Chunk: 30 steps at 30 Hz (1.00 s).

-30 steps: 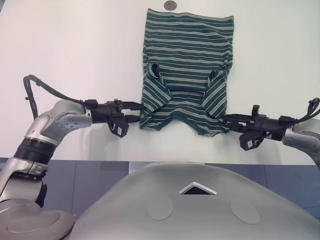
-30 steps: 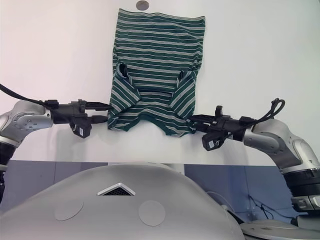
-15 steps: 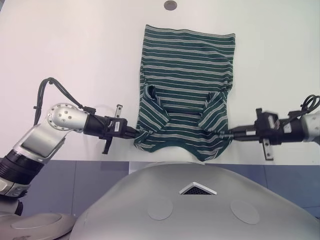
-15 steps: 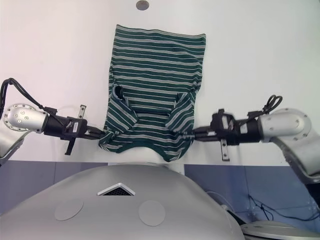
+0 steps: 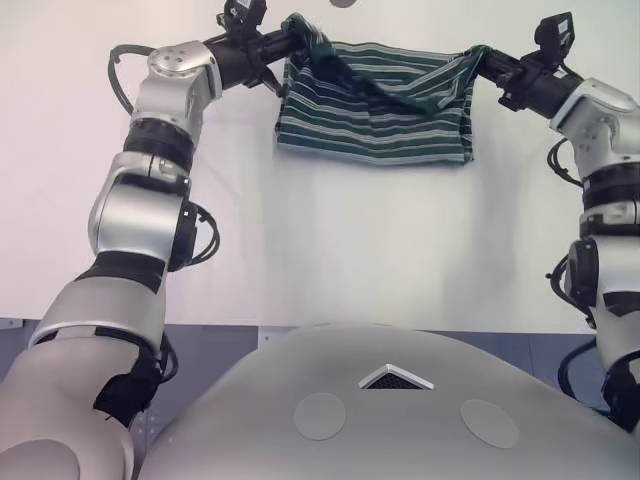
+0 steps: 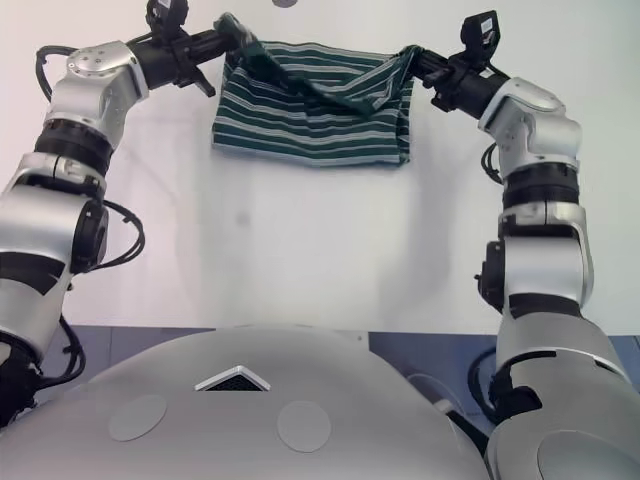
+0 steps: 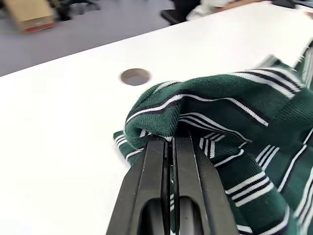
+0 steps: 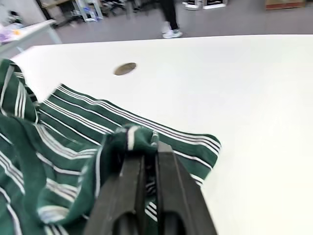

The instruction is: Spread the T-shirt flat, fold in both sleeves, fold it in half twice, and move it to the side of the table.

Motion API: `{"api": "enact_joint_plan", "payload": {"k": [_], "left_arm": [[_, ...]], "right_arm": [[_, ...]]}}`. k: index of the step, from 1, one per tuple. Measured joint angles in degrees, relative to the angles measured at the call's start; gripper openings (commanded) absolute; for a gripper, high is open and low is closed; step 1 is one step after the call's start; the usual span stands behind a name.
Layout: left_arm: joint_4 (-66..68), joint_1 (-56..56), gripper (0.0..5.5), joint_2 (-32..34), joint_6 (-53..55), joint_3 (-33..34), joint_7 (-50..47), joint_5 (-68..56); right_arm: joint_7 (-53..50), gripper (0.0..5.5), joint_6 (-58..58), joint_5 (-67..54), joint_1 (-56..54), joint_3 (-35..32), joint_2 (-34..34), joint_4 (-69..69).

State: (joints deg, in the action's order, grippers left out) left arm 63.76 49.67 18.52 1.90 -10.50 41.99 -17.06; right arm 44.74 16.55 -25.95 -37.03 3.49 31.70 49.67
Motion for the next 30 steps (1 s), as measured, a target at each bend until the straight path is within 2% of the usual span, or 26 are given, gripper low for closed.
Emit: {"api": "enact_joint_plan", "payload": {"k": [1, 3, 7, 8, 10, 12, 15, 17, 19, 21, 25, 27, 30], "left_arm": [[2.6, 0.5, 0.68, -0.9, -1.2, 1.6, -1.0, 0.5], [6.2, 1.1, 0.68, -2.5, -2.2, 3.5, -4.0, 2.0], [9.3, 1.1, 0.68, -3.1, -4.7, 2.7, -14.3, 9.7], [9.2, 0.6, 0.72, -2.5, -7.5, 2.9, -16.3, 11.1], [5.6, -1.2, 0.35, -1.8, -12.3, 4.6, -13.0, 10.9], [-3.4, -5.0, 0.01, -2.1, -15.0, 5.2, -3.9, 8.6], [-21.1, -12.4, 0.01, -3.3, -12.0, -0.9, 9.0, 7.9], [-24.8, -13.7, 0.01, -4.8, -9.7, -5.3, 10.2, 11.3], [-24.8, -14.7, 0.01, -5.8, -8.9, -9.4, 8.8, 16.4], [-23.8, -16.8, 0.01, -5.8, -9.1, -13.2, 6.8, 22.0], [-25.7, -18.4, 0.01, -5.1, -10.9, -14.6, 4.9, 24.3], [-25.8, -18.5, 0.01, -5.0, -11.0, -14.8, 4.7, 24.5], [-25.2, -17.3, 0.01, -4.3, -11.5, -16.0, 5.0, 26.4]], "right_arm": [[-1.2, 1.01, -0.9, 1.6, -1.1, -0.6, -0.7, 3.4], [-3.6, 1.01, -2.4, 4.1, -2.2, -1.6, -1.3, 8.6], [-10.5, 1.01, -7.0, 5.8, -3.5, -6.7, -2.5, 13.4], [-12.0, 0.82, -9.8, 6.0, -3.8, -8.4, -2.4, 13.3], [-8.1, 0.42, -12.0, 7.2, -2.6, -7.6, -2.4, 6.8], [-0.2, 0.02, -12.2, 8.1, 1.4, -3.6, -2.9, -5.1], [10.7, 0.02, -10.3, 10.6, 9.2, 5.4, -4.2, -16.6], [12.6, 0.02, -9.5, 12.1, 8.9, 7.1, -5.4, -16.7], [10.3, 0.02, -10.5, 15.7, 4.8, 8.4, -7.8, -10.0], [3.7, 0.02, -12.2, 18.9, -1.6, 8.0, -10.6, 0.5], [-6.3, 0.02, -15.1, 22.5, -13.9, 5.6, -13.2, 15.4], [-6.2, 0.02, -16.0, 27.5, -14.4, 8.1, -12.5, 19.9], [-3.5, 0.02, -22.0, 38.3, -14.2, 17.2, -9.1, 21.8]]}}
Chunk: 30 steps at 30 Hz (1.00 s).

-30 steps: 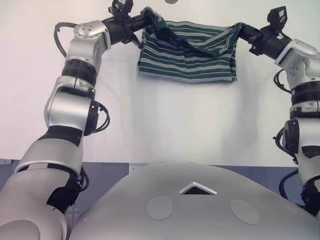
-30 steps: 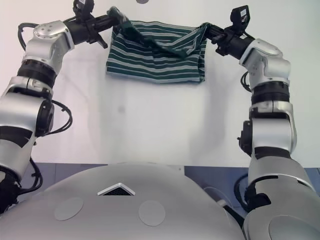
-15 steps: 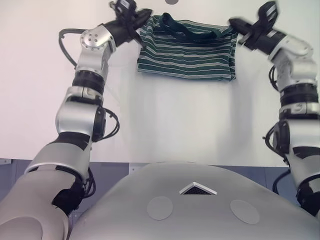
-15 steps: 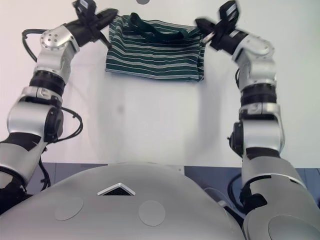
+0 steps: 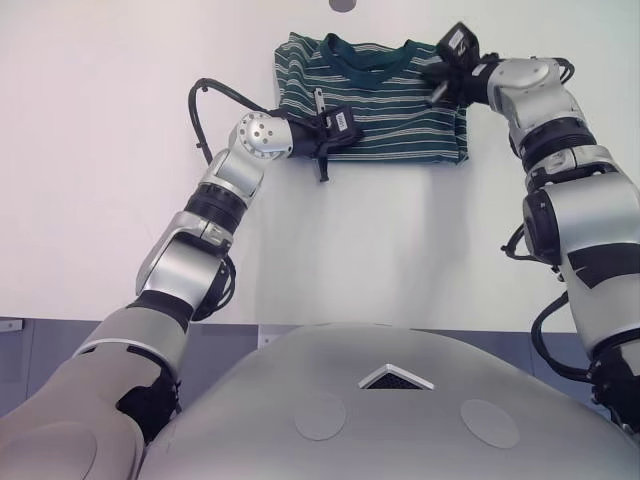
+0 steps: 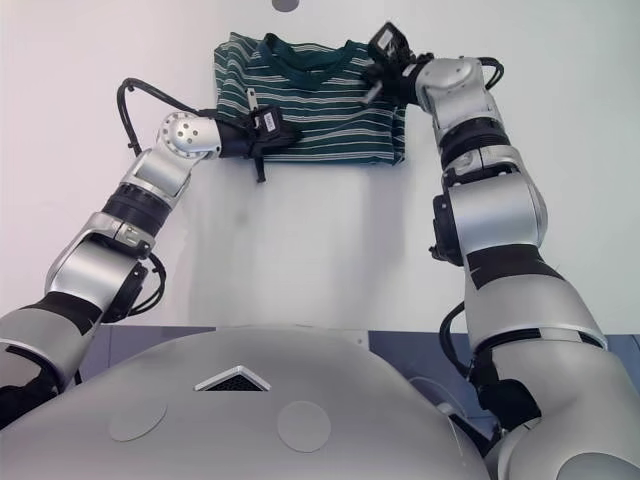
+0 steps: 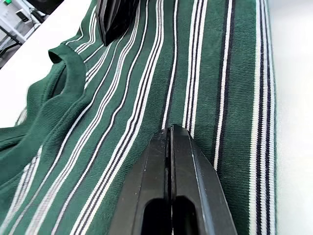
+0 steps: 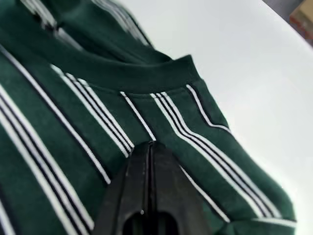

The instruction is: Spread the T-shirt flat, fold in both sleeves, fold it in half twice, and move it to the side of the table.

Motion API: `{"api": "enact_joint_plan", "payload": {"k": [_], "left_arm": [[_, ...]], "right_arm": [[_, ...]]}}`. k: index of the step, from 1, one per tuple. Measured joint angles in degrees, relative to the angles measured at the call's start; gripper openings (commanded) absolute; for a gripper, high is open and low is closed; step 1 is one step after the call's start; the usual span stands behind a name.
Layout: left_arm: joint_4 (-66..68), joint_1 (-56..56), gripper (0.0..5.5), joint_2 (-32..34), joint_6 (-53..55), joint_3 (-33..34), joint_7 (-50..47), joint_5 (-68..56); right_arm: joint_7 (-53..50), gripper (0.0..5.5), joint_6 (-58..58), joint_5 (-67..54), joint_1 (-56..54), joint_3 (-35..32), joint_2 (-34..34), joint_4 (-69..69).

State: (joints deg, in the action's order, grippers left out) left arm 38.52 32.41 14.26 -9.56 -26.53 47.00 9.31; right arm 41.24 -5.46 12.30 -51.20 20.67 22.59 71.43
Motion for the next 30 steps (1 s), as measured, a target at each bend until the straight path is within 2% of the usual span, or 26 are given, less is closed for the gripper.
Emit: {"api": "enact_joint_plan", "payload": {"k": [2, 5, 7, 10, 11, 13, 16, 19, 21, 22, 23, 25, 30], "left_arm": [[2.4, 1.9, 0.01, 1.8, -1.5, -0.7, 0.7, 0.6], [7.5, 6.5, 0.01, 4.9, -5.1, -0.7, -0.1, 2.0], [12.4, 10.7, 0.01, 6.5, -6.5, -1.4, -2.8, 4.2], [21.4, 16.0, 0.01, 6.6, -7.9, -2.5, -9.3, 8.6], [26.0, 17.7, 0.00, 6.2, -8.6, -2.5, -12.2, 10.4], [27.1, 17.7, 0.30, 5.9, -11.9, -1.1, -13.6, 10.0], [20.2, 13.6, 0.86, 8.3, -19.7, 4.2, -10.9, 4.5], [3.6, 0.8, 1.36, 17.7, -22.7, 7.3, -5.0, 0.1], [-8.8, -13.2, 1.66, 27.7, -24.8, 9.4, -1.0, -1.9], [-12.7, -18.0, 1.93, 31.0, -25.9, 10.0, 0.0, -1.8], [-16.2, -22.1, 1.93, 33.8, -26.9, 10.6, 0.5, -1.8], [-19.9, -24.5, 1.93, 35.5, -29.4, 11.0, -0.3, 0.6], [-21.0, -25.4, 1.93, 34.5, -32.6, 9.8, -4.6, 7.3]], "right_arm": [[3.9, 0.02, -6.0, 6.4, -0.6, 6.6, 3.2, -0.6], [19.9, 0.02, -6.6, 0.2, 2.4, 5.7, 7.4, -10.6], [30.0, 0.02, -1.9, -8.0, 8.7, 5.1, 9.6, -24.2], [38.5, 0.02, 10.9, -19.0, 21.2, 6.3, 10.2, -46.7], [38.2, 0.23, 15.4, -20.8, 26.2, 7.0, 8.6, -53.2], [32.2, 0.54, 16.8, -20.6, 28.2, 5.5, 6.4, -54.2], [22.1, 1.09, 22.2, -23.2, 29.9, -4.7, 6.5, -60.7], [21.0, 1.57, 23.8, -26.1, 37.3, -11.1, 11.8, -74.5], [22.1, 1.92, 19.1, -23.7, 50.1, -13.4, 19.2, -85.7], [22.3, 2.19, 15.3, -21.2, 55.9, -13.5, 21.9, -89.5], [22.3, 2.19, 11.8, -18.9, 61.6, -13.3, 23.9, -92.9], [20.0, 2.19, 8.2, -15.5, 66.4, -12.6, 24.3, -96.3], [11.3, 2.19, -3.8, -2.4, 64.9, -5.4, 21.2, -90.7]]}}
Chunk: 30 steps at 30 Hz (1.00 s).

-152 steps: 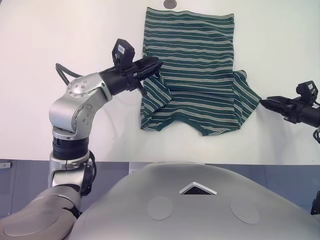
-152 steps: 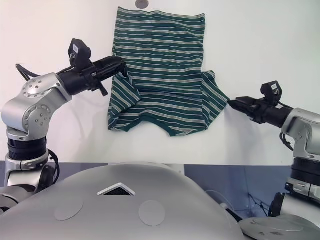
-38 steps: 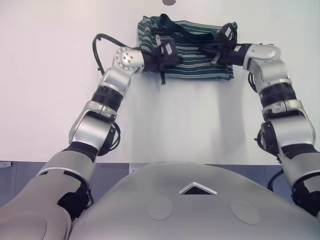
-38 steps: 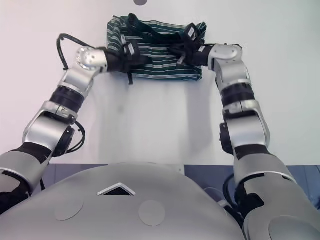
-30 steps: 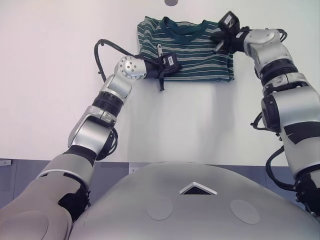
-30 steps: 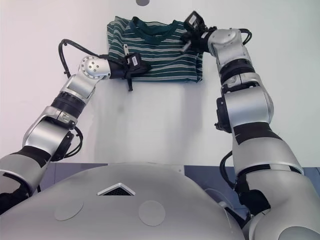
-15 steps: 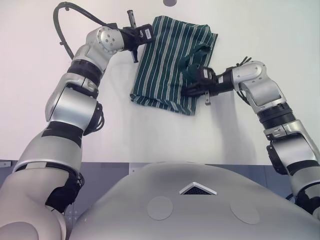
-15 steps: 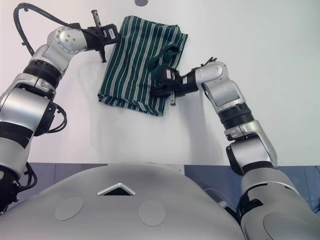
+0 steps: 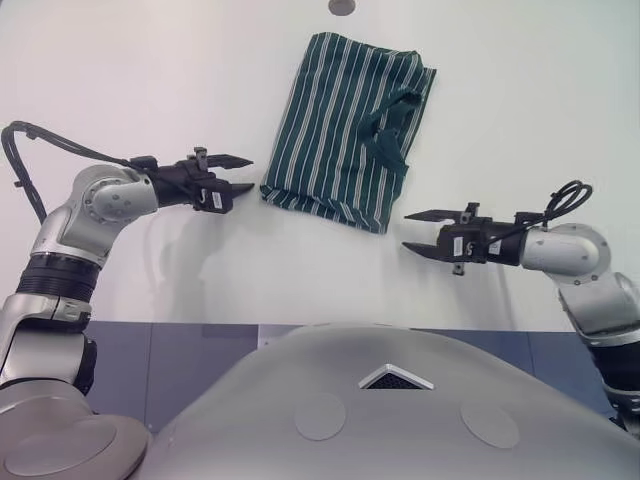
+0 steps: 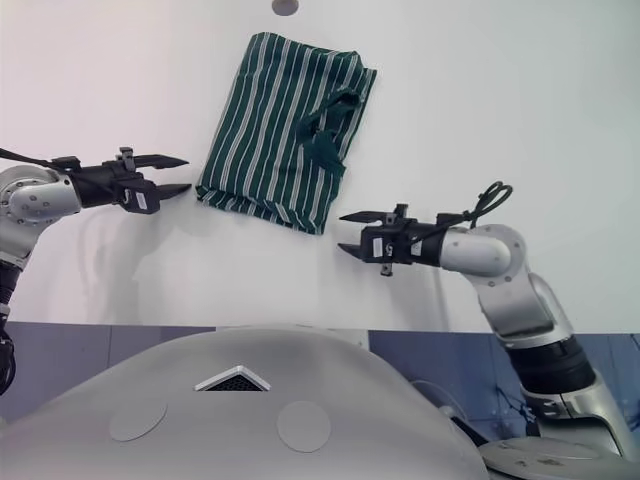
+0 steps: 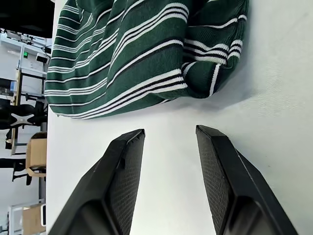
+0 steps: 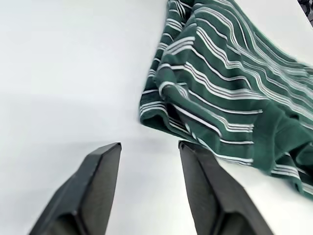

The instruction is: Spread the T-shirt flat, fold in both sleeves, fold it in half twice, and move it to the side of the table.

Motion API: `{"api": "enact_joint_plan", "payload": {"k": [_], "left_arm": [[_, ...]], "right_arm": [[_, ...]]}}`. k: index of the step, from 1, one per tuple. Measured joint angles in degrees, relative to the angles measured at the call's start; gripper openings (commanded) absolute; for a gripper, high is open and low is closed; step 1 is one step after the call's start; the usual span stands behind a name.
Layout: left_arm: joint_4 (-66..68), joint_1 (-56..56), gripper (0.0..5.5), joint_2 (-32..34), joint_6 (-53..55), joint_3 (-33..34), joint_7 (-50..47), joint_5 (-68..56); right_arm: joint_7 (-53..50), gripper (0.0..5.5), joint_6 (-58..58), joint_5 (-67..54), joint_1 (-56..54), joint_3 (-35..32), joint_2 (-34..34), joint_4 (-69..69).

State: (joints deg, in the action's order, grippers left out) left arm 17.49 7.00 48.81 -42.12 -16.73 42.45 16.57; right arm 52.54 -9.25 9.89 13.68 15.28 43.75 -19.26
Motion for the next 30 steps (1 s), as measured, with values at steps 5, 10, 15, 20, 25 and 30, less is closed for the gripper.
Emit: {"api": "enact_joint_plan", "payload": {"k": [5, 10, 15, 20, 25, 30], "left_arm": [[1.2, 1.2, 1.95, -1.5, -4.8, -1.9, -3.9, 3.8], [3.9, 5.1, 1.57, -2.0, -11.4, -5.2, -8.5, 11.0], [3.6, 5.0, 0.50, -3.8, -7.8, -8.0, -5.5, 6.5], [-18.4, -5.8, 0.12, 2.9, 19.0, -10.8, 16.3, -23.8], [-30.5, -0.9, 0.12, 5.3, 48.1, -4.3, 22.9, -47.7], [-7.5, 14.0, 0.11, -7.8, 54.8, 1.2, 16.1, -45.5]], "right_arm": [[-5.6, 2.00, -8.0, 6.0, -4.8, 4.4, -2.4, 5.6], [-7.3, 0.95, -10.2, 6.6, -7.5, 7.4, -3.9, 9.8], [-4.1, 0.00, -4.3, 1.1, -8.3, 6.9, -3.7, 9.9], [9.6, 0.00, 20.5, -21.8, -3.5, 1.1, 4.5, -2.2], [11.2, 0.00, 42.5, -49.3, -11.0, -11.7, 6.4, -8.0], [-0.2, 0.00, 44.9, -41.1, -32.9, -7.4, -6.5, 15.3]]}}
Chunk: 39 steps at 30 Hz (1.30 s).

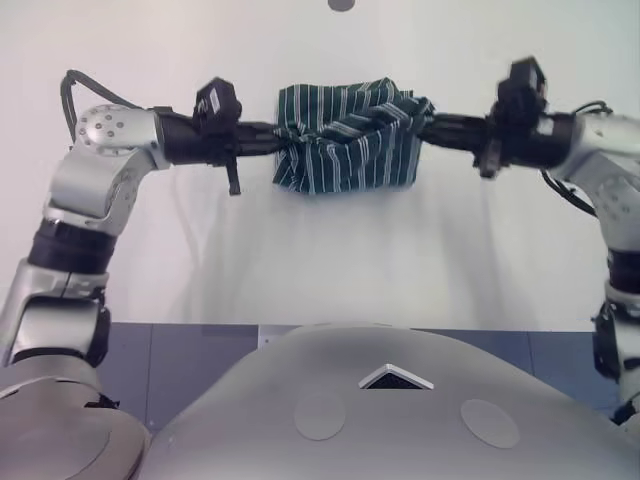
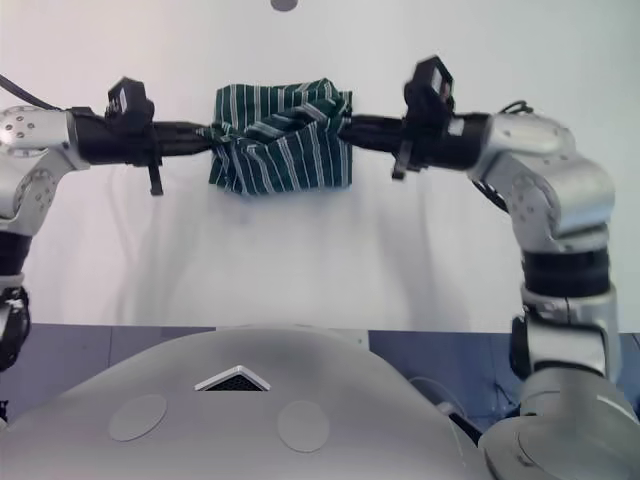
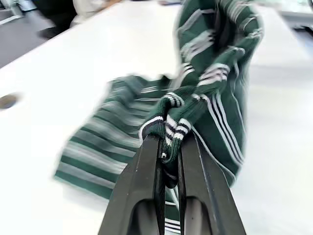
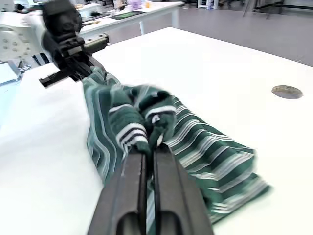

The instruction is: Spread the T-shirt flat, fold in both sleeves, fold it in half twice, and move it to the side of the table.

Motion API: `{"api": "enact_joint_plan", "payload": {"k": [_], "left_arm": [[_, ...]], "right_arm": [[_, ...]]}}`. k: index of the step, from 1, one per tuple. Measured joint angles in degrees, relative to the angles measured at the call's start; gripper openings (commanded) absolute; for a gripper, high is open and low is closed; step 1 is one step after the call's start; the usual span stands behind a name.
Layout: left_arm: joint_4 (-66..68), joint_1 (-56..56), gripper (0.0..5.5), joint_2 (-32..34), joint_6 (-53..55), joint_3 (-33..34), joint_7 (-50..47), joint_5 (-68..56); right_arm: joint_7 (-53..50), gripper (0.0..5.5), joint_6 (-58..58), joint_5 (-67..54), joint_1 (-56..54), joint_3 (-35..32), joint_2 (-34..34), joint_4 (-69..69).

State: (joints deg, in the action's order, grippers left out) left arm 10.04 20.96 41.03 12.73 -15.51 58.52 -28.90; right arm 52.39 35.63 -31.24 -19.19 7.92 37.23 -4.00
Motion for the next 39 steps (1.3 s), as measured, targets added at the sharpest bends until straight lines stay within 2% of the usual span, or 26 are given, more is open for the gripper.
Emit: {"api": "enact_joint_plan", "payload": {"k": [3, 4, 5, 10, 14, 17, 19, 22, 24, 27, 30, 33, 35, 39], "left_arm": [[12.4, 6.2, 0.11, -6.3, 0.6, 0.8, -3.9, 4.8], [14.8, 7.5, 0.11, -7.9, 0.6, 0.9, -5.1, 6.1], [16.9, 8.4, 0.48, -9.2, 0.6, 1.2, -6.0, 7.2], [23.7, 13.3, 1.16, -16.0, 0.2, 5.0, -10.4, 9.3], [29.5, 16.7, 1.16, -19.1, -4.5, 5.2, -13.0, 14.4], [37.6, 19.8, 1.16, -20.6, -11.1, 5.6, -21.2, 20.3], [43.4, 21.9, 1.16, -20.5, -16.1, 7.8, -28.2, 22.9], [44.8, 22.5, 0.66, -20.5, -19.9, 12.7, -29.2, 21.5], [44.4, 22.0, 0.29, -20.8, -21.4, 14.1, -29.1, 21.0], [43.2, 19.8, 0.07, -22.5, -21.9, 15.6, -29.3, 20.6], [39.7, 15.7, 0.07, -24.6, -21.6, 16.2, -30.6, 20.6], [34.6, 11.7, 0.07, -25.4, -20.5, 16.5, -32.3, 20.6], [31.2, 9.0, 0.07, -25.5, -19.4, 17.6, -34.2, 20.6], [25.5, 2.5, 0.07, -25.8, -17.9, 19.1, -37.9, 20.6]], "right_arm": [[-4.3, 0.00, -2.4, 7.4, -6.2, 4.2, -6.6, 12.6], [-5.0, 0.38, -2.9, 9.2, -7.5, 5.0, -7.9, 15.8], [-5.6, 0.56, -3.4, 10.7, -8.3, 5.4, -8.7, 18.3], [-7.7, 1.51, -3.8, 15.2, -9.4, 5.4, -9.9, 25.8], [-8.5, 1.51, -3.3, 15.6, -8.8, 2.8, -9.9, 24.2], [-13.7, 1.51, -8.1, 16.3, -8.2, -1.5, -10.9, 22.6], [-15.5, 1.09, -12.1, 17.2, -8.4, -3.5, -11.1, 18.9], [-11.3, 0.45, -11.7, 15.7, -8.8, 1.3, -16.9, 15.8], [-10.1, 0.04, -10.2, 15.6, -9.6, 5.0, -22.7, 18.7], [-11.1, 0.00, -9.3, 15.8, -9.9, 6.7, -28.7, 26.6], [-16.6, 0.00, -8.2, 15.4, -10.0, 1.3, -30.4, 35.0], [-26.7, 0.00, -11.0, 13.8, -13.6, -8.3, -27.3, 45.1], [-32.0, 0.00, -10.8, 10.6, -12.1, -19.1, -18.0, 48.5], [-35.8, 0.00, -2.7, 4.3, -3.3, -33.4, -4.0, 46.7]]}}
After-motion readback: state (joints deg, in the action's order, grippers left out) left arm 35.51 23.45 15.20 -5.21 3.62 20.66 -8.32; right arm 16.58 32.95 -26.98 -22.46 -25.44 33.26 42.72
